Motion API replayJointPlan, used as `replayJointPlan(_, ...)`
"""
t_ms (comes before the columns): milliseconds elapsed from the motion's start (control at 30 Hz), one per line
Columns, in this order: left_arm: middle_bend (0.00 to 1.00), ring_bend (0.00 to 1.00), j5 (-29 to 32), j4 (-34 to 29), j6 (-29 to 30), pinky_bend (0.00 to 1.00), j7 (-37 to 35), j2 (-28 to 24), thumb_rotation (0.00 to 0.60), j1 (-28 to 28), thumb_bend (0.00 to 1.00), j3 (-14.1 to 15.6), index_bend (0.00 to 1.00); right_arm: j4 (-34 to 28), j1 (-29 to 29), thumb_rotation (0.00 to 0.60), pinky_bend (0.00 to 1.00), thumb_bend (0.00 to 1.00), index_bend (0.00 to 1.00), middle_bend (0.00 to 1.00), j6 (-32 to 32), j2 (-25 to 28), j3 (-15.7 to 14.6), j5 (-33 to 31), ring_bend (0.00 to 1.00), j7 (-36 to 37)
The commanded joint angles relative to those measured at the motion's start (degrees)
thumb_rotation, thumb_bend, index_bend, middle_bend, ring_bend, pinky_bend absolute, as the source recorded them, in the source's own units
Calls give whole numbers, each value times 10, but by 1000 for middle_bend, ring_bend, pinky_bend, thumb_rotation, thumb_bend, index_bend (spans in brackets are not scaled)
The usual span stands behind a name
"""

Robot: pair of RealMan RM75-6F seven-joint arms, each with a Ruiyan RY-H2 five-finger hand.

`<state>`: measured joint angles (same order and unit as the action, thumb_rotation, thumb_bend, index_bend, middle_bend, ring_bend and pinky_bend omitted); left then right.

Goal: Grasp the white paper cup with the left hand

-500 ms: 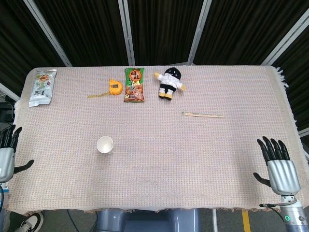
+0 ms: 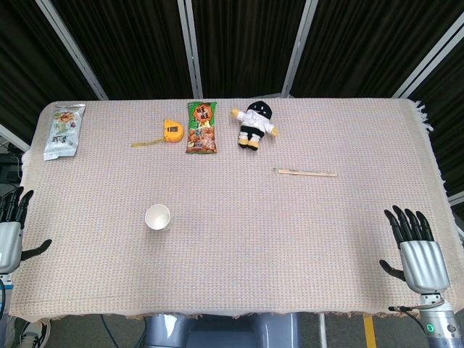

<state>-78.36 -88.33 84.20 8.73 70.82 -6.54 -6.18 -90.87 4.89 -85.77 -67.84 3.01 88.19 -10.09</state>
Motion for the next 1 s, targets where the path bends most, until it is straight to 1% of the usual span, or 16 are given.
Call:
replayJointPlan(33, 0, 0, -1, 0, -4, 0, 0, 0, 600, -1, 70, 2, 0, -1, 0, 600, 0, 51, 0, 0, 1, -1, 0, -2, 0, -2)
replayJointPlan(200, 0, 0, -5, -7, -9, 0, 1, -2, 600, -4, 70, 4, 0, 0, -1, 600, 0, 51, 0, 0, 0, -1, 0, -4, 0, -4)
replayJointPlan(367, 0, 0, -14, -31, -25, 0, 23, -4, 600, -18, 71, 8, 0, 1, -4, 600, 0, 52, 0, 0, -1, 3, 0, -8, 0, 5)
replayJointPlan(533, 0, 0, -4, -71, -69, 0, 74, 1, 600, -54, 71, -3, 0, -2, -6, 600, 0, 53, 0, 0, -6, 6, -1, -2, 0, 14)
replayJointPlan(600, 0, 0, 4, -98, -118, 0, 135, 17, 600, -98, 70, -16, 0, -3, -6, 600, 0, 53, 0, 0, -5, 7, -1, -3, 0, 15)
replayJointPlan(633, 0, 0, 33, -109, -140, 0, 169, 30, 600, -118, 70, -29, 0, -4, -6, 600, 0, 53, 0, 0, -4, 9, -1, -4, 0, 18)
replayJointPlan(667, 0, 0, 50, -115, -150, 0, 189, 38, 600, -129, 70, -36, 6, -4, -6, 600, 0, 52, 0, 0, -4, 10, 0, -4, 0, 20)
replayJointPlan(800, 0, 0, 103, -127, -177, 0, 243, 64, 600, -164, 70, -54, 80, -4, -7, 600, 0, 53, 0, 0, -4, 13, 0, -5, 0, 28)
replayJointPlan(867, 0, 0, 130, -129, -189, 0, 270, 77, 600, -182, 71, -61, 120, -5, -7, 600, 0, 53, 0, 0, -5, 16, 1, -6, 0, 34)
replayJointPlan(1000, 0, 0, 184, -134, -205, 0, 332, 103, 600, -219, 70, -65, 154, -4, -9, 600, 0, 53, 0, 0, -6, 20, 3, -8, 0, 47)
